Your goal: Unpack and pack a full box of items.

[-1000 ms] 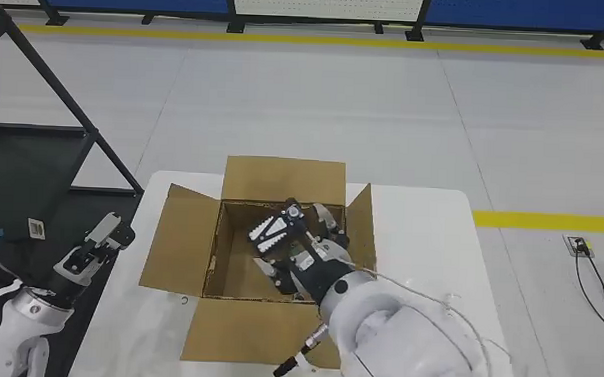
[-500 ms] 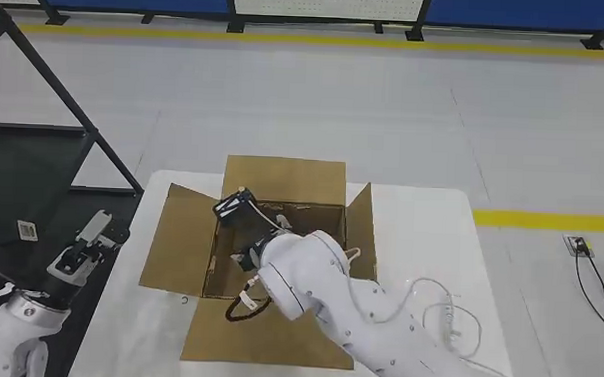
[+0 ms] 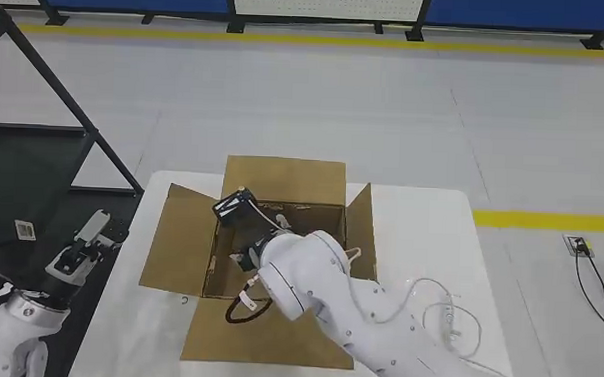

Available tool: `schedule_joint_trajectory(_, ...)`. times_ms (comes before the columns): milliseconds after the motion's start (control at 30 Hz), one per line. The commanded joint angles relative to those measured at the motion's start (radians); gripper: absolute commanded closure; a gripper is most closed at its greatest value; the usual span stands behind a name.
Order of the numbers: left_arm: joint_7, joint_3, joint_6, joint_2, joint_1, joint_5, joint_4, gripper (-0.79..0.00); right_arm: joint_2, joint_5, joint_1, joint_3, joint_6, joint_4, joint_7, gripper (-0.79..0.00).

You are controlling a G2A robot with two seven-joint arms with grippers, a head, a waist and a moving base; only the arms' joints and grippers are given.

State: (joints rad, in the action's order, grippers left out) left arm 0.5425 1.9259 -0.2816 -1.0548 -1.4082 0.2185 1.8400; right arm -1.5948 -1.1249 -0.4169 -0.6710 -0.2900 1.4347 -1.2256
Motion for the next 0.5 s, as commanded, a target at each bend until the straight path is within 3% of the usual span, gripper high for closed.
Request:
schedule_joint_trajectory(0, -0.012, -0.001, 0.007, -0.001, -0.006, 0.001, 0.004, -0.785, -0.014, 0.05, 0.019, 0.0, 0.013, -0.096, 0.01, -0.785)
schedule_joint_trajectory(367, -0.017, 0.043, 0.006, -0.001, -0.048, 0.051, 0.005, -0.785, -0.126, 0.212, 0.177, 0.067, -0.001, -0.587, -0.001, -0.779)
schedule_joint_trajectory(400, -0.018, 0.045, 0.007, -0.001, -0.05, 0.052, 0.006, -0.785, -0.134, 0.222, 0.184, 0.07, 0.0, -0.624, 0.006, -0.711)
schedule_joint_trajectory(467, -0.02, 0.047, 0.009, -0.001, -0.051, 0.053, 0.008, -0.785, -0.152, 0.24, 0.195, 0.077, 0.006, -0.682, 0.018, -0.69)
